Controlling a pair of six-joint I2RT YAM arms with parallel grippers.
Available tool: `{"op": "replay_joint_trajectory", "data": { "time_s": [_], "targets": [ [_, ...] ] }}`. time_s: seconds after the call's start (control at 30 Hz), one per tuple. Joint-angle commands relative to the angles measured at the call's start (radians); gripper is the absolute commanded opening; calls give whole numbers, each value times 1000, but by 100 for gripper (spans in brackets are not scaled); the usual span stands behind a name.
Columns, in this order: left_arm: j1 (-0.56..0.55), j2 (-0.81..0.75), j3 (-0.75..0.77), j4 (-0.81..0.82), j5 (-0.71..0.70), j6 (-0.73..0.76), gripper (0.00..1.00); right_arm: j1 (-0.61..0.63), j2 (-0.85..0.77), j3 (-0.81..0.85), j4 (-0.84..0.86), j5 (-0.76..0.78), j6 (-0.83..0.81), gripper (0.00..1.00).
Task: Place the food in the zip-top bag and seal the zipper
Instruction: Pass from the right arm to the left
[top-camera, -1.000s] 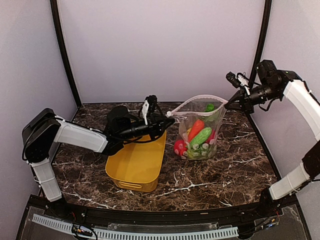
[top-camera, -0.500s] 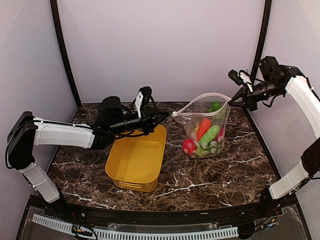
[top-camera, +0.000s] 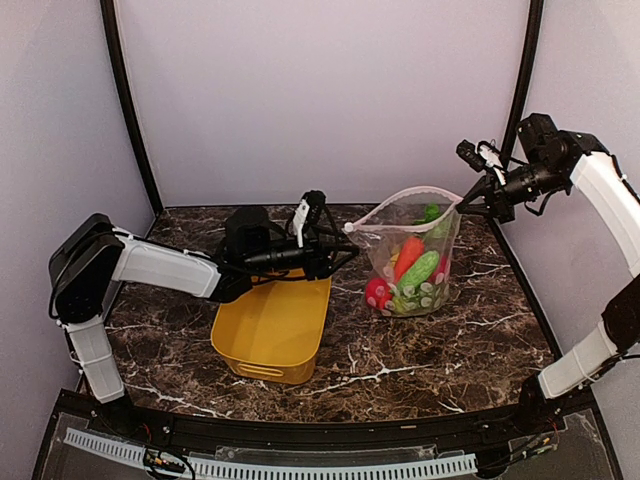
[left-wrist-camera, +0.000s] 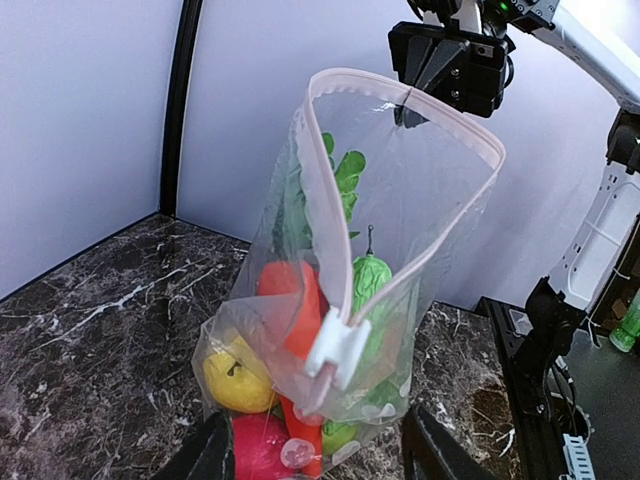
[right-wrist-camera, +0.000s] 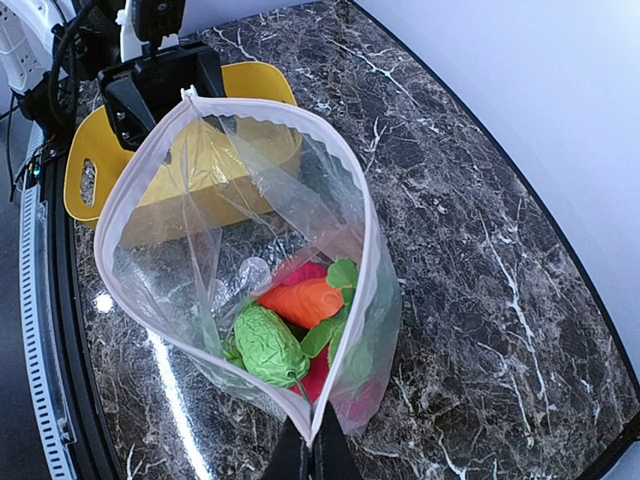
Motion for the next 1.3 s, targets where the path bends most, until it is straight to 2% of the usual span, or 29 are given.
{"op": "replay_joint_trajectory", "data": {
  "time_s": [0.0, 0.17, 0.33, 0.5, 0.63, 0.77, 0.87, 1.03, 1.27],
  "targets": [
    [5, 55, 79, 80, 70, -46, 54, -5, 5, -7, 3, -36, -2, 0],
    [4, 113, 136, 147, 114, -90, 42, -5, 9, -11, 3, -42, -3, 0],
    [5, 141, 167, 148, 129, -101, 18, -5, 12, -4, 3, -47, 1, 0],
    [5, 99, 112, 152, 90, -87, 4, -19, 7, 28, 6, -9, 0, 0],
    [7, -3, 70, 69, 20, -41, 1, -56, 21, 55, 1, -9, -14, 0],
    [7, -61, 89, -65, 2, -9, 1, -55, 39, 45, -44, -61, -39, 2],
    [5, -66, 115, -125, 13, -41, 1, -43, 59, 83, -108, -127, -62, 24],
    [-24, -101, 147, -251, 27, -17, 1, 34, 52, 205, -164, -114, -35, 34],
    [-91, -147, 319, -707, -51, 153, 1, 198, 92, 235, -107, -66, 8, 36]
  ]
}}
